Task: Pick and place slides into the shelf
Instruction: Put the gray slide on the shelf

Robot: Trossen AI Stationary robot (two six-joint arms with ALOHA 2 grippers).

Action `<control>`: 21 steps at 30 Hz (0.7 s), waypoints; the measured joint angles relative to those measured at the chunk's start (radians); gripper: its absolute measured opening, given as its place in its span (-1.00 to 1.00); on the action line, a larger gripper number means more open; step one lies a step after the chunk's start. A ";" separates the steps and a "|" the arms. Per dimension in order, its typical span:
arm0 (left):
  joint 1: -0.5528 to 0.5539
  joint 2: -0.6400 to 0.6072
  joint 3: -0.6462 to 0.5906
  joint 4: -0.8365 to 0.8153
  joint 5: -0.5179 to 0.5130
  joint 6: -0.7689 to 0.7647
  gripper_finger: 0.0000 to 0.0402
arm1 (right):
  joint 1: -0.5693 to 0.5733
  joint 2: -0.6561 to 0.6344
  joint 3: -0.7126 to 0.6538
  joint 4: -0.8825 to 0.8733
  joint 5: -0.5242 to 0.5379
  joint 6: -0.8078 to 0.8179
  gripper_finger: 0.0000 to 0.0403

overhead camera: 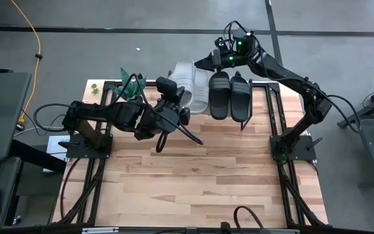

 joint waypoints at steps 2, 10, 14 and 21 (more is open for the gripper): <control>0.000 0.000 0.000 0.002 -0.005 0.009 -1.00 | -0.011 0.000 0.000 -0.010 -0.010 0.004 0.20; 0.000 0.000 0.000 0.040 0.015 0.009 -1.00 | 0.004 0.002 0.000 -0.028 -0.011 -0.004 0.20; 0.000 0.000 0.000 0.066 0.040 0.008 -1.00 | 0.021 0.004 0.000 -0.029 0.017 -0.007 0.20; 0.000 0.000 0.000 0.083 0.059 0.008 -1.00 | 0.040 0.004 0.000 -0.028 0.046 -0.007 0.12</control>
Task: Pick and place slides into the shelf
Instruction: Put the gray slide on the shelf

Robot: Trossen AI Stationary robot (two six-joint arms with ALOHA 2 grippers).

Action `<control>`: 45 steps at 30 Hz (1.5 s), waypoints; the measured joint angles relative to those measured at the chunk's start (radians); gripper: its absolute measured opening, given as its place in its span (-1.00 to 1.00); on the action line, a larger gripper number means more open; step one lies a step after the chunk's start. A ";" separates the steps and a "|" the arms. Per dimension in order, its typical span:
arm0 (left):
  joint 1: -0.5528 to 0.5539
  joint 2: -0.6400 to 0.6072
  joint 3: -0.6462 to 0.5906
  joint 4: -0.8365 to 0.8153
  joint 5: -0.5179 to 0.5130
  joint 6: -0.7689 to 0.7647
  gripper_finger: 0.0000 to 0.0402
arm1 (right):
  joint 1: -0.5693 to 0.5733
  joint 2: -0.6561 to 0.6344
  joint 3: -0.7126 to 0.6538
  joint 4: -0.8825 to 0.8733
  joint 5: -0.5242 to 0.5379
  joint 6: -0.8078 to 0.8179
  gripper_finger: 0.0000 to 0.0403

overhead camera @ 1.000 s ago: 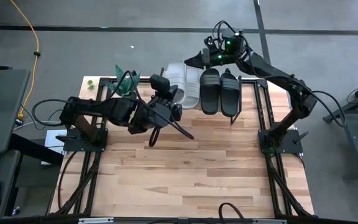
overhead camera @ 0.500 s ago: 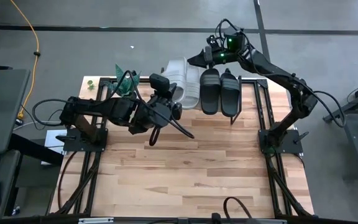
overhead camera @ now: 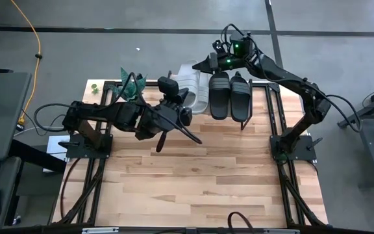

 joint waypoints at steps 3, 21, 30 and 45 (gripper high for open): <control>0.000 0.000 0.000 0.006 0.003 0.000 -1.00 | 0.002 0.000 0.000 0.000 0.001 0.001 -0.10; -0.001 0.000 0.000 -0.011 0.098 -0.120 -0.69 | -0.054 0.001 0.000 0.031 0.044 -0.066 -0.86; 0.000 0.000 0.000 -0.009 0.110 -0.298 -0.20 | -0.131 0.002 -0.001 0.032 0.022 -0.064 -0.86; 0.059 -0.022 0.176 0.013 0.190 -0.348 0.07 | -0.158 0.108 -0.001 0.038 -0.004 -0.087 -0.86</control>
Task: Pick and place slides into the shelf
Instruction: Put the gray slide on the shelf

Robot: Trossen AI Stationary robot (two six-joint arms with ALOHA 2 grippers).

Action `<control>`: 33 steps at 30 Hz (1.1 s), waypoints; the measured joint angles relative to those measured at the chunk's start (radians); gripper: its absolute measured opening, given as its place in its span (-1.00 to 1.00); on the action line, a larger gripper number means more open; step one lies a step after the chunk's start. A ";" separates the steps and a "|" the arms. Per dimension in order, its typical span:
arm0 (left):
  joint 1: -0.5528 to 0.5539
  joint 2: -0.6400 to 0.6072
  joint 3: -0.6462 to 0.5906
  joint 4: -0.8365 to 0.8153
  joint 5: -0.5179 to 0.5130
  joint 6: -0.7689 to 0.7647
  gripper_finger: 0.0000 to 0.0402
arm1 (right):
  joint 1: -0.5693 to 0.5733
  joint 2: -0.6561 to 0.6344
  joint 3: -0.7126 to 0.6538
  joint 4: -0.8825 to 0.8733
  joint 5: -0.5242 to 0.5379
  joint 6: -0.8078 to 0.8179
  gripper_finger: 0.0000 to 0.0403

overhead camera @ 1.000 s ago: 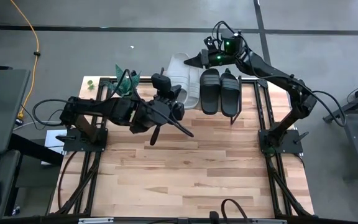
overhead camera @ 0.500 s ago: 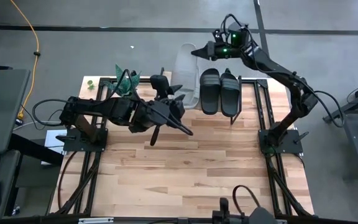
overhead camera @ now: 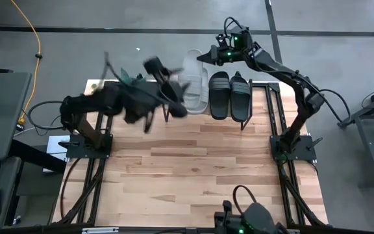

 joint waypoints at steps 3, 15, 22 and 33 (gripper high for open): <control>0.026 -0.003 0.100 -0.008 -0.003 0.000 0.07 | 0.000 0.015 0.000 0.016 0.001 0.000 -0.86; 0.040 -0.065 0.140 0.072 -0.003 0.031 0.06 | 0.027 0.087 0.000 0.084 0.050 -0.014 -0.86; 0.040 -0.055 0.139 0.052 -0.003 0.030 0.05 | 0.045 0.108 0.000 0.130 0.077 -0.001 -0.86; 0.040 -0.044 0.139 0.052 0.001 0.030 0.02 | 0.078 0.110 0.000 0.137 0.142 -0.039 -0.86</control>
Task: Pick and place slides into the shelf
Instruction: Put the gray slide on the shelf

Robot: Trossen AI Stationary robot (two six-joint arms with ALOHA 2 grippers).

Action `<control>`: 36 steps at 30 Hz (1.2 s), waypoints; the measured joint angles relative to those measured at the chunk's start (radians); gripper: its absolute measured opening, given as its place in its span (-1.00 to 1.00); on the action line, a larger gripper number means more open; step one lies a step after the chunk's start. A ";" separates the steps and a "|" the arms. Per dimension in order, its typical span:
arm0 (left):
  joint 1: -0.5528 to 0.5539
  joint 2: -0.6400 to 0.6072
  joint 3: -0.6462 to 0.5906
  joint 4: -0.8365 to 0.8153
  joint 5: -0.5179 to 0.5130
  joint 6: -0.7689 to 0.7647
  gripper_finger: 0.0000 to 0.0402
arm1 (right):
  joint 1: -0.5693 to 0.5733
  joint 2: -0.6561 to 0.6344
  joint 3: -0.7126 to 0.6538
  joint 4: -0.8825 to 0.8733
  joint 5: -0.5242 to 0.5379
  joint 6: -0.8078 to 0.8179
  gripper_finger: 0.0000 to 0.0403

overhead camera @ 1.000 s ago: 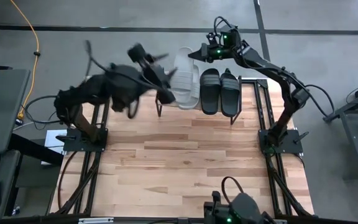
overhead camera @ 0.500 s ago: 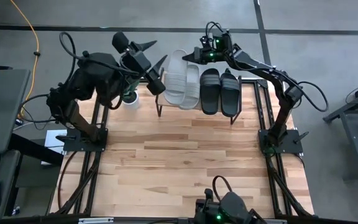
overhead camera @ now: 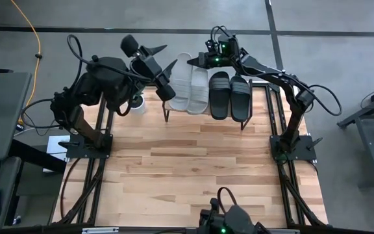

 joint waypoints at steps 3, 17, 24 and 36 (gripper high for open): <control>0.000 -0.001 0.000 0.000 0.000 0.000 0.02 | 0.007 0.000 0.000 0.001 0.019 -0.013 -0.86; 0.000 -0.001 0.000 0.000 0.000 -0.002 -0.01 | 0.051 0.000 0.000 0.005 0.077 -0.077 -0.86; 0.000 -0.001 0.000 0.001 0.000 -0.001 -0.02 | 0.062 0.000 0.000 0.012 0.125 -0.089 -0.86; 0.000 -0.001 0.000 0.001 -0.001 -0.001 -0.04 | 0.064 0.000 0.000 0.011 0.133 -0.087 -0.85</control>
